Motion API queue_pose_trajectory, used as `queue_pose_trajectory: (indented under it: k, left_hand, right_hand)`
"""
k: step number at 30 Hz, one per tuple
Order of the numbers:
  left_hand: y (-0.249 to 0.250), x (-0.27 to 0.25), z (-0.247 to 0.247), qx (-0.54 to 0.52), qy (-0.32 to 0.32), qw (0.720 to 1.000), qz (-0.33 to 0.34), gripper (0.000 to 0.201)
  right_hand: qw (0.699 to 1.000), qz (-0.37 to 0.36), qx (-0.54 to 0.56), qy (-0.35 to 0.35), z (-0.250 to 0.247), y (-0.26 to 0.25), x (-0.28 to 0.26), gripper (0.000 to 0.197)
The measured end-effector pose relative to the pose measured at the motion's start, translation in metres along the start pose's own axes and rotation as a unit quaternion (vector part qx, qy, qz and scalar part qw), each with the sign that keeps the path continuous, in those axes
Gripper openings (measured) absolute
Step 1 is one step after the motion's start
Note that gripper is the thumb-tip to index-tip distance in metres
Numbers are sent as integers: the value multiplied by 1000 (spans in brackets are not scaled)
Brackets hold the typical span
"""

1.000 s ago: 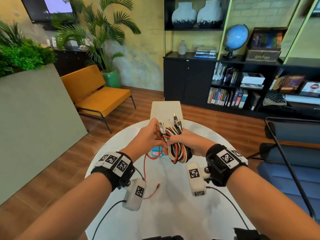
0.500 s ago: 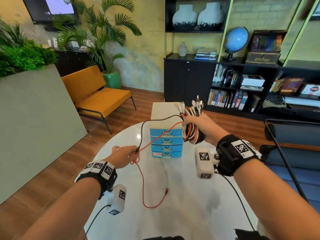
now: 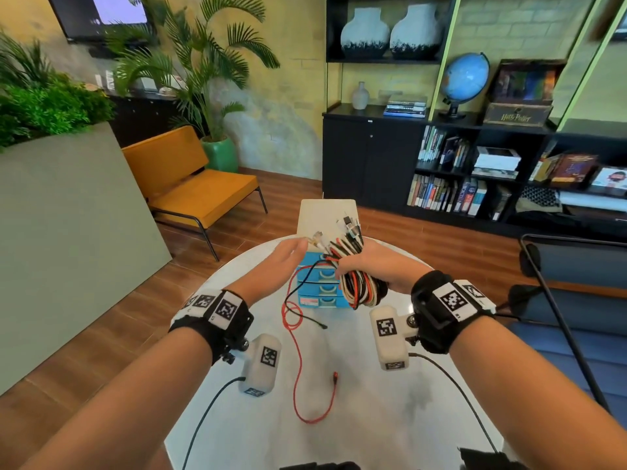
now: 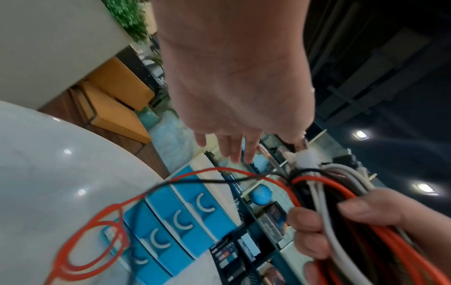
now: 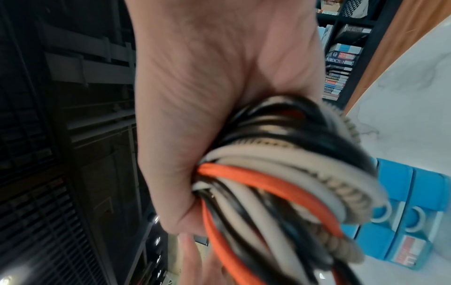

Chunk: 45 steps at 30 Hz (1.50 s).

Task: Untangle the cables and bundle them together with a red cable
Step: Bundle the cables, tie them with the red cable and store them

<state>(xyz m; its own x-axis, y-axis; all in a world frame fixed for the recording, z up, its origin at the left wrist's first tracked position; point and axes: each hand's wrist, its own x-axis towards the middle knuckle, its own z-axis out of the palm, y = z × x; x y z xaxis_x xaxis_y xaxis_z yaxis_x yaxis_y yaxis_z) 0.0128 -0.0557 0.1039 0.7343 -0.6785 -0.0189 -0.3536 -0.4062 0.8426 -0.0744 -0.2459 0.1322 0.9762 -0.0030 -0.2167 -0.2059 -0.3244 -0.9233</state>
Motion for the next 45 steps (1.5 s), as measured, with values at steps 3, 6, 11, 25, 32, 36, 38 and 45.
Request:
queue_pose_trajectory:
  k: [3, 6, 11, 25, 32, 36, 38, 45]
  left_hand:
    - [6, 9, 9, -86, -77, 993, -28, 59]
    - [0, 2, 9, -173, -159, 966, -106, 47]
    - [-7, -9, 5, -345, -167, 913, -142, 28]
    - [28, -2, 31, -344, -144, 922, -106, 17]
    - [30, -6, 34, -233, -166, 953, -97, 21]
    - [28, -7, 35, -250, -169, 947, -114, 24]
    - [23, -10, 31, -279, -180, 934, -134, 26]
    - [7, -20, 11, -258, -266, 910, -187, 27]
  right_hand:
    - [1000, 0, -16, 5, 4, 1, 3, 33]
    - [999, -9, 5, 31, -6, 2, -2, 31]
    - [996, -8, 26, 86, -19, 10, -5, 29]
    - [973, -45, 212, 73, 14, 22, -1, 42]
    - [985, -34, 132, 108, 18, 31, 4, 48]
    - [969, -30, 113, 219, 12, 31, 11, 42]
    - [953, -25, 138, 267, 3, 30, 11, 38]
    - [915, -28, 185, 359, -19, 31, 7, 36]
